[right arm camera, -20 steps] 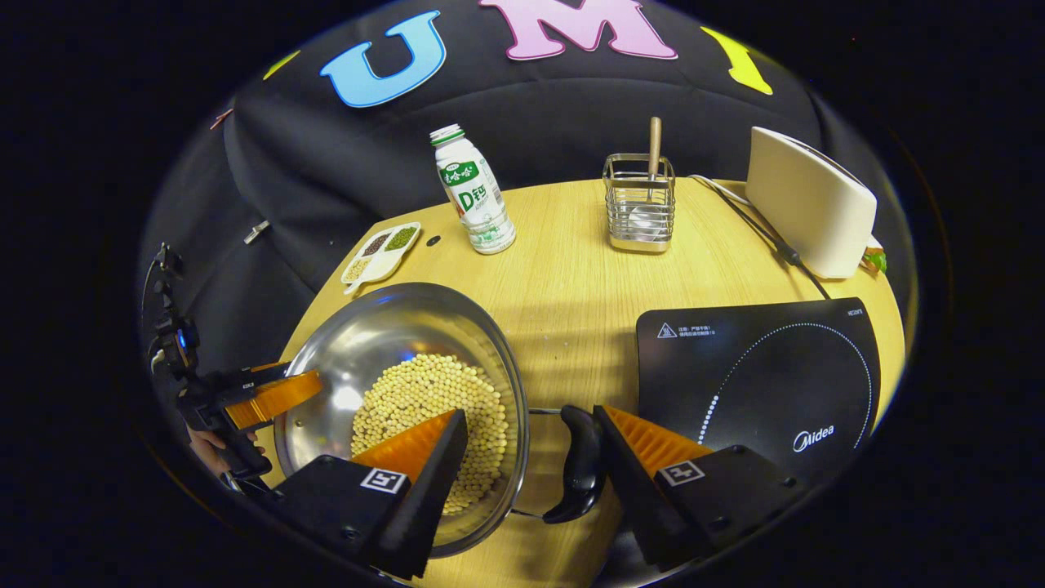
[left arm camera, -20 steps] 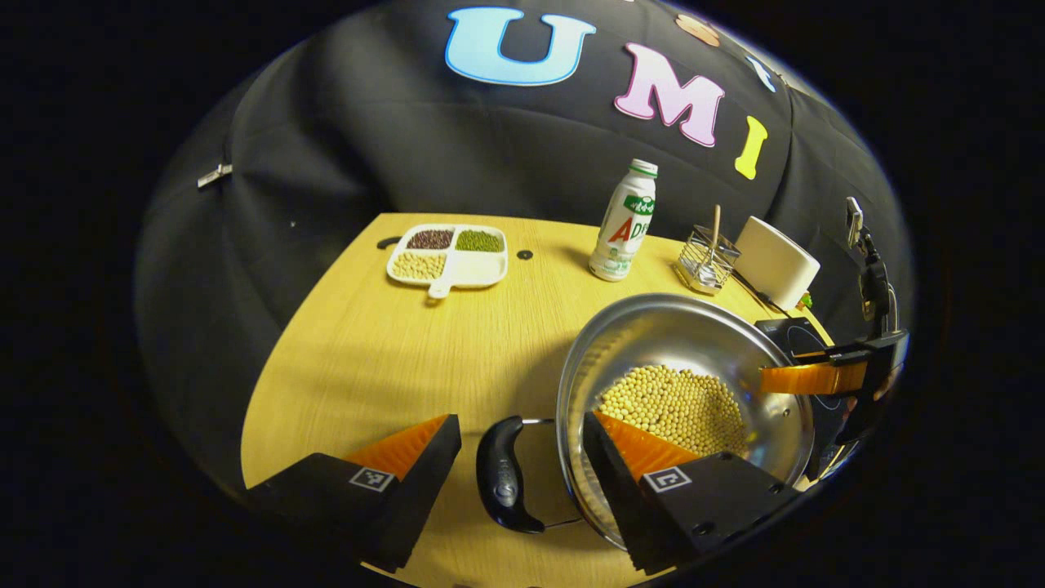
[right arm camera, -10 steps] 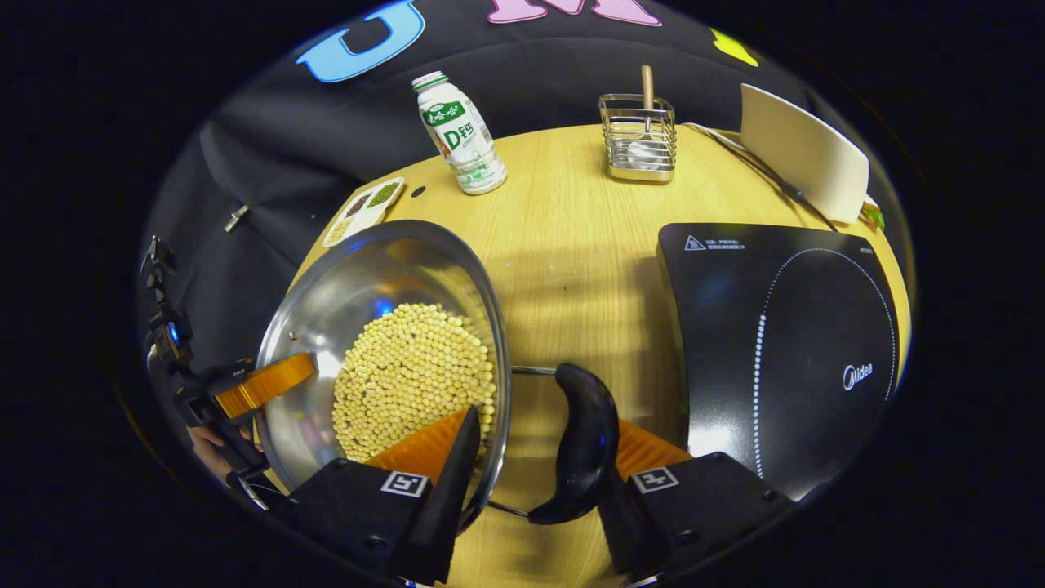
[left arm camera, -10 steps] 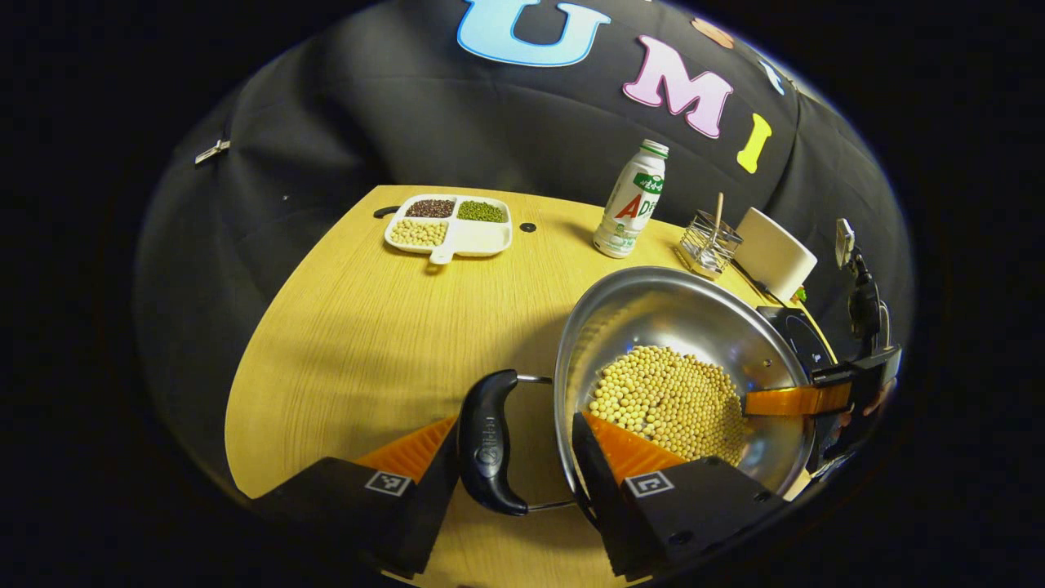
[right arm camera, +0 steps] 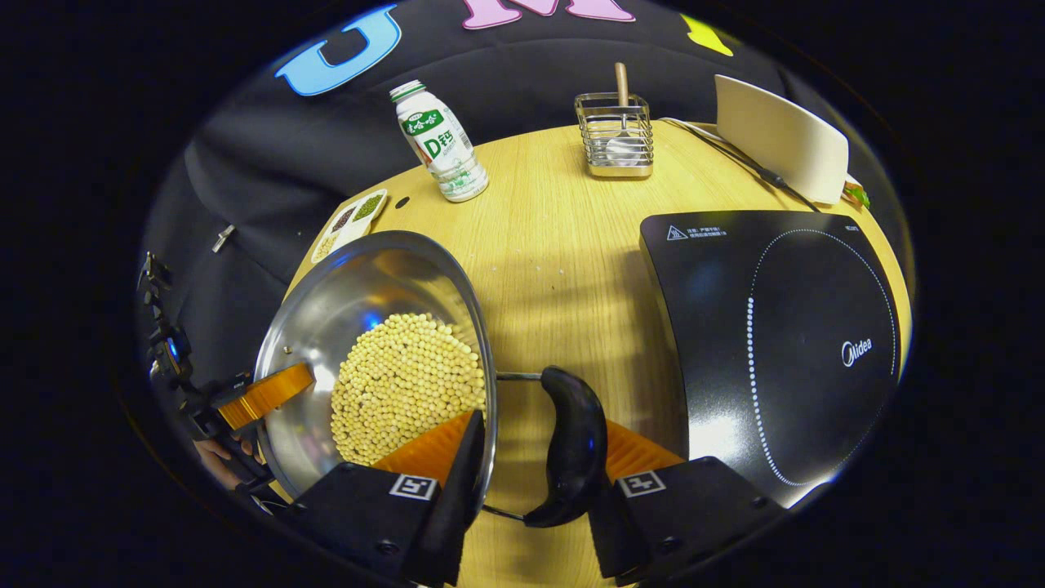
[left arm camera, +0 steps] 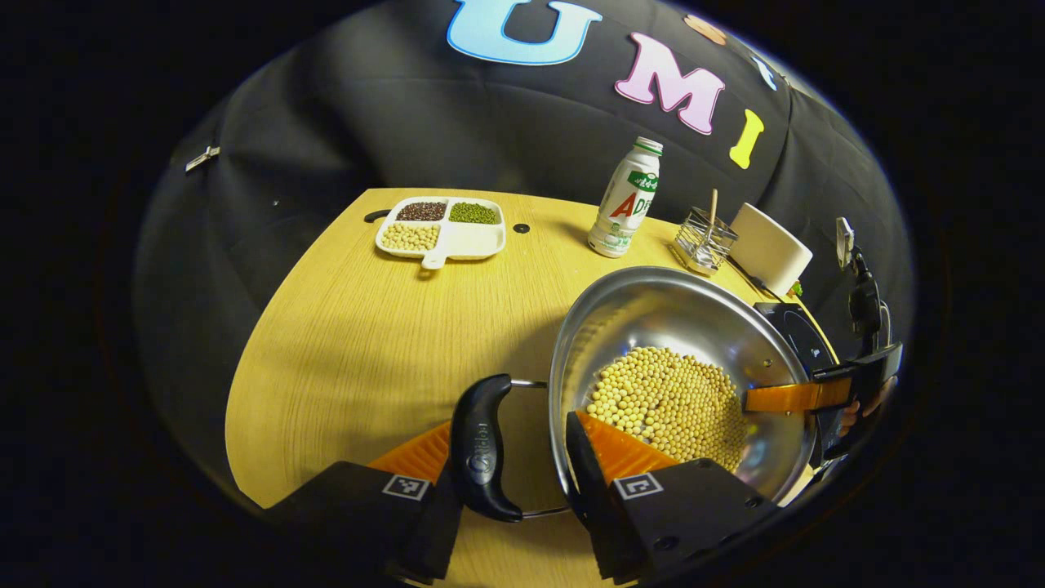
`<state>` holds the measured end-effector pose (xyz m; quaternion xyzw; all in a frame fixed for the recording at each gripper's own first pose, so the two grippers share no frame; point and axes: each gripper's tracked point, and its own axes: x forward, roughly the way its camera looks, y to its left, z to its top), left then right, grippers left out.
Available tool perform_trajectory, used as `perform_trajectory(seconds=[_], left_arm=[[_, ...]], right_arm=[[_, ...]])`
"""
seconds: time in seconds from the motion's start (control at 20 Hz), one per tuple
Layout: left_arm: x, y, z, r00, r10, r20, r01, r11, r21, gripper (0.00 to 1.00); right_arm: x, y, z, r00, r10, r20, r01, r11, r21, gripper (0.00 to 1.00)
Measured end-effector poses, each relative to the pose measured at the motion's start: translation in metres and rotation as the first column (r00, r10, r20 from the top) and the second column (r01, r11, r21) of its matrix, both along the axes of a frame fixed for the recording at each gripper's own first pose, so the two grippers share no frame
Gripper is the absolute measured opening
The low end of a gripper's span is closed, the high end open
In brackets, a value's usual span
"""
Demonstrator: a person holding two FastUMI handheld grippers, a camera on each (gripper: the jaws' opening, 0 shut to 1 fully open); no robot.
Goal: First push the handle of the pot to place it horizontally, then grasp the pot with both hands and set it on the induction cooktop.
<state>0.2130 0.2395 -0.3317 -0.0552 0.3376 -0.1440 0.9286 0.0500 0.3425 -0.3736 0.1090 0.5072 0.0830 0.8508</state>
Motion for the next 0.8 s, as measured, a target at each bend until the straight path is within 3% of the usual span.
perform_trajectory(seconds=[0.45, 0.55, 0.7, 0.75, 0.8], left_arm=[[-0.019, 0.008, 0.006, 0.998, 0.067, -0.012, -0.067, 0.998, -0.017, 0.63], [-0.023, 0.009, 0.017, 0.997, 0.081, -0.003, -0.081, 0.997, -0.005, 0.63], [-0.032, 0.007, 0.04, 0.995, 0.098, 0.01, -0.098, 0.995, 0.009, 0.63], [-0.036, 0.005, 0.048, 0.995, 0.103, 0.016, -0.103, 0.995, 0.011, 0.63], [-0.04, 0.001, 0.056, 0.994, 0.108, 0.019, -0.108, 0.994, 0.01, 0.63]], right_arm=[[0.004, 0.003, 0.015, 0.996, 0.078, 0.052, -0.076, 0.997, -0.034, 0.63], [0.005, 0.003, 0.027, 0.994, 0.091, 0.062, -0.089, 0.995, -0.036, 0.59], [0.005, -0.002, 0.045, 0.992, 0.104, 0.072, -0.102, 0.994, -0.025, 0.59], [0.005, -0.005, 0.052, 0.991, 0.11, 0.076, -0.108, 0.994, -0.022, 0.63], [0.003, -0.009, 0.062, 0.99, 0.114, 0.081, -0.113, 0.993, -0.02, 0.59]])
